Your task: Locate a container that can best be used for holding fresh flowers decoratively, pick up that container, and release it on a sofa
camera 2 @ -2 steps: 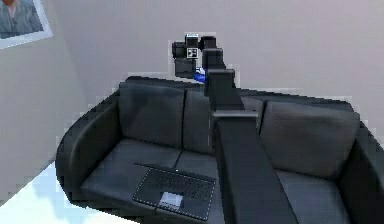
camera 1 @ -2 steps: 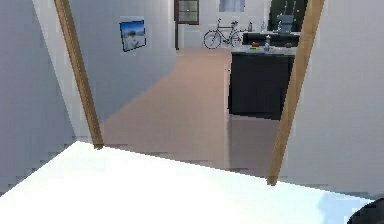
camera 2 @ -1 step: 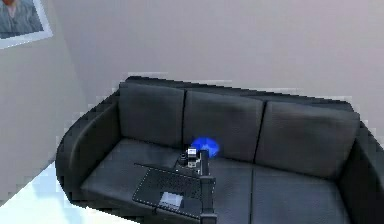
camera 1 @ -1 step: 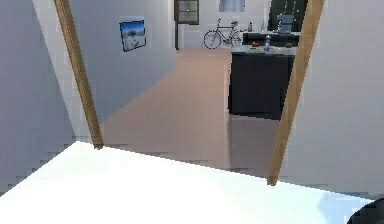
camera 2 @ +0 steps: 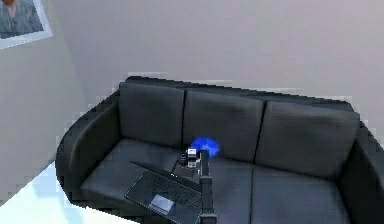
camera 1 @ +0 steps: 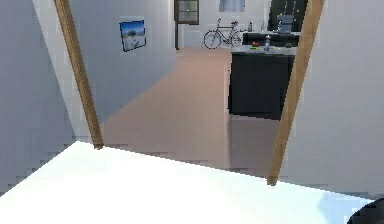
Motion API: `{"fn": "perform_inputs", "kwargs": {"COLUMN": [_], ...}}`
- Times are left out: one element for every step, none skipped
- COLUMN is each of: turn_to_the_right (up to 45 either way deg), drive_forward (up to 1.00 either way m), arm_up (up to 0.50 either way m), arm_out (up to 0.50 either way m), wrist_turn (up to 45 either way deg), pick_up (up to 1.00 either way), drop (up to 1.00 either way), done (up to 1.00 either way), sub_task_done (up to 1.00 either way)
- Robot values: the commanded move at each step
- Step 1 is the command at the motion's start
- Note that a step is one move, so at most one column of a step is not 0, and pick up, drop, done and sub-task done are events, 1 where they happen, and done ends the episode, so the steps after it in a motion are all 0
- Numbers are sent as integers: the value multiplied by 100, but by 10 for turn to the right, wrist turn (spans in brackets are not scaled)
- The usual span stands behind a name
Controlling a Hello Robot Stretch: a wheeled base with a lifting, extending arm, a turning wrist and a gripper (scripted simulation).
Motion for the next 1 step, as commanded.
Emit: {"fn": "perform_inputs", "kwargs": {"turn_to_the_right": [0], "drive_forward": [0], "arm_up": [0], "arm_out": [0], "wrist_turn": [0], "pick_up": [0], "drop": [100], "done": [0], "sub_task_done": [0]}}
